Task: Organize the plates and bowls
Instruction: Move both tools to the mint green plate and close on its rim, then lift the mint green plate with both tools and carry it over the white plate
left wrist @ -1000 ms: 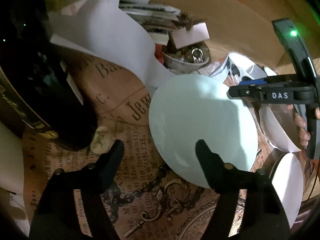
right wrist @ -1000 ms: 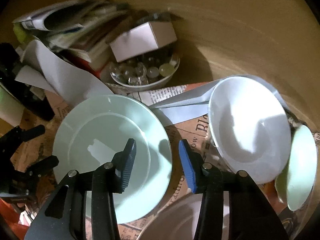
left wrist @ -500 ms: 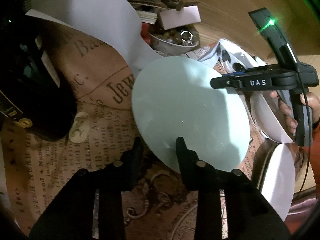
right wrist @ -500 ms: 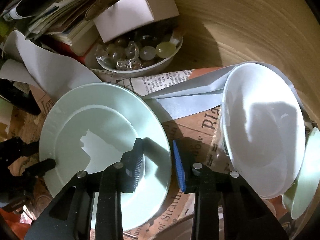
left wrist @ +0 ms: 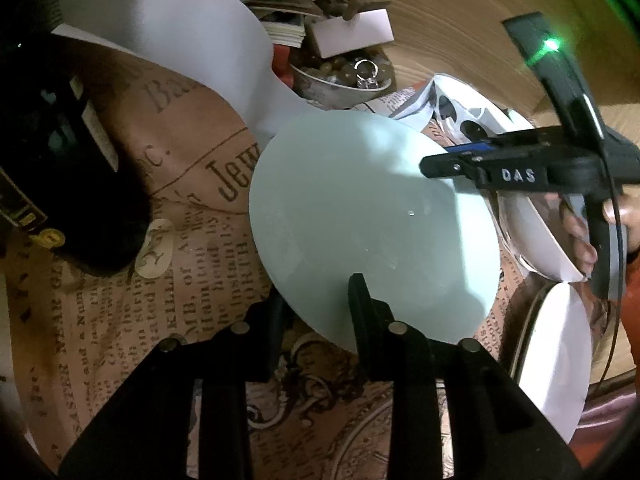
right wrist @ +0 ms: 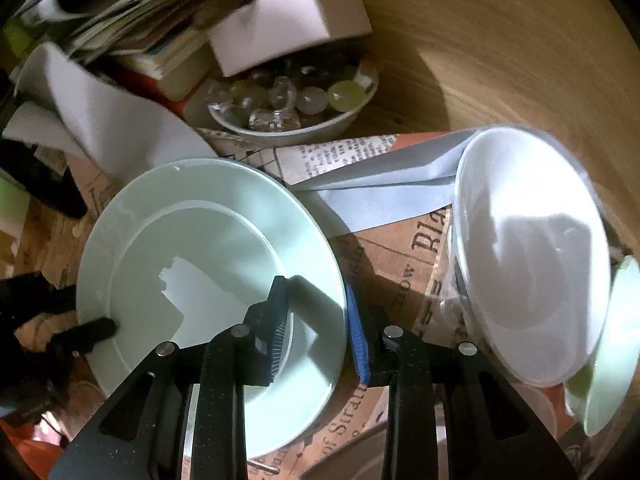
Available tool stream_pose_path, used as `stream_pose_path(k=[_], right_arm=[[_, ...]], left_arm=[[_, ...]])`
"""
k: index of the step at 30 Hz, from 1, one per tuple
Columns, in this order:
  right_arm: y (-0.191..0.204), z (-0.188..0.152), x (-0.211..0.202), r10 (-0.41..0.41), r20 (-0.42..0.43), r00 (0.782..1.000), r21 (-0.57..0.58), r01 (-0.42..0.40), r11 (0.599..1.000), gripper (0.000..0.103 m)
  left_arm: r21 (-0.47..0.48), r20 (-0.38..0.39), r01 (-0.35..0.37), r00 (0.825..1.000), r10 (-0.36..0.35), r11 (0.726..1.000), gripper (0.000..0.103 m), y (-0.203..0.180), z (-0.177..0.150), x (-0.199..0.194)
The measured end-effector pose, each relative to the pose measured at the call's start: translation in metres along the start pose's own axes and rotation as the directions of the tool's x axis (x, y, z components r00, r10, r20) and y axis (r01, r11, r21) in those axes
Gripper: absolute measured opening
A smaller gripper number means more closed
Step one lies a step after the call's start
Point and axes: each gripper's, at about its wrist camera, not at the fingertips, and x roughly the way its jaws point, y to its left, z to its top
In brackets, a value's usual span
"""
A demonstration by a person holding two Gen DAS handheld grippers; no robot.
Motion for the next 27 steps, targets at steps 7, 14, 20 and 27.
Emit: stream_pose_path(k=[7, 14, 20, 27], right_arm=[[0.009, -0.009, -0.014, -0.008, 0.057, 0.998, -0.008, 0.009, 1.0, 0.023], [0.019, -0.017, -0.037, -0.001, 0.124, 0.992, -0.012, 0.003, 1.0, 0.023], [0.026, -0.026, -0.06, 0.006, 0.181, 0.983, -0.019, -0.002, 1.0, 0.023], [0.036, -0.042, -0.076, 0.009, 0.216, 0.976, -0.017, -0.006, 1.0, 0.023]], left_arm=[[-0.031, 0.032, -0.017, 0.999, 0.018, 0.999, 0.03, 0.007, -0.004, -0.012], [-0.051, 0.098, -0.036, 0.994, 0.041, 0.998, 0.03, 0.009, -0.01, -0.037], [-0.059, 0.148, -0.045, 0.988, 0.054, 0.997, 0.03, 0.008, -0.018, -0.059], [-0.051, 0.227, -0.061, 0.971, 0.071, 0.997, 0.03, 0.0, -0.032, -0.092]])
